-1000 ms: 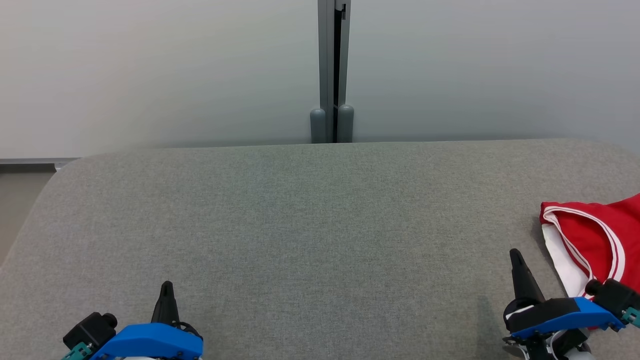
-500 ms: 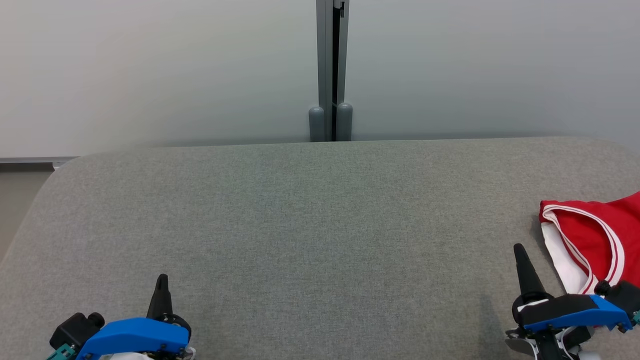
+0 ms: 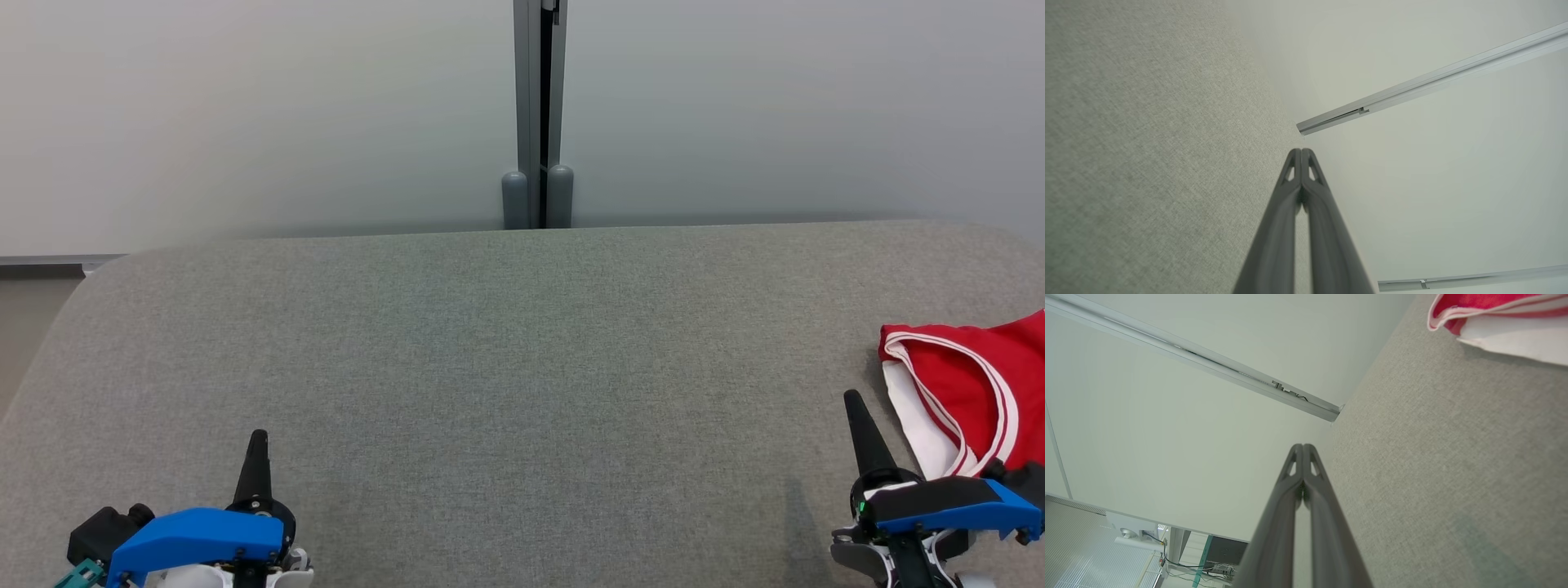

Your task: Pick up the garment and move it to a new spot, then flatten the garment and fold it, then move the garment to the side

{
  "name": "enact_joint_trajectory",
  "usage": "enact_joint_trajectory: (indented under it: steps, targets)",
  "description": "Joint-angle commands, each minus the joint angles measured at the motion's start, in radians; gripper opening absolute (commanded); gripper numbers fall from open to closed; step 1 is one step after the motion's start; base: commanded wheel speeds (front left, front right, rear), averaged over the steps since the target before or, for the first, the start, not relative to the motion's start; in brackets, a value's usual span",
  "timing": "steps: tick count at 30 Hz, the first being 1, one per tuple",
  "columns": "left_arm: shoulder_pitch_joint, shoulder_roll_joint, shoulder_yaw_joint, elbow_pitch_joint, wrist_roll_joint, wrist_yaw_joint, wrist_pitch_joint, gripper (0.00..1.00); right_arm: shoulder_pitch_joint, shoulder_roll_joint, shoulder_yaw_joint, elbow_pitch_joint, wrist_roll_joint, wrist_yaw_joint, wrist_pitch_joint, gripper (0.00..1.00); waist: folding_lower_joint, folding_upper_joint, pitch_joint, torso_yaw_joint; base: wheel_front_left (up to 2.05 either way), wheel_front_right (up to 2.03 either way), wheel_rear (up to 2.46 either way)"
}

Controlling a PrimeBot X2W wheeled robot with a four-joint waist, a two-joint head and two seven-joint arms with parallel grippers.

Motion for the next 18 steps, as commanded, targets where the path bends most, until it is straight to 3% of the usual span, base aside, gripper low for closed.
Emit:
enact_joint_trajectory:
  steps: [1, 18]
  targets:
    - [-0.026, 0.0, 0.01, -0.014, -0.02, -0.007, 0.007, 0.0, 0.008, -0.005, -0.004, -0.015, 0.022, 0.0, 0.008, 0.0, 0.0, 0.0, 0.0, 0.0, 0.0, 0.0, 0.0]
    - [-0.034, 0.0, 0.041, -0.039, -0.178, -0.039, 0.047, 0.0, 0.014, -0.005, -0.015, -0.048, 0.179, 0.0, 0.048, 0.0, 0.0, 0.0, 0.006, -0.005, 0.0, 0.0, 0.0]
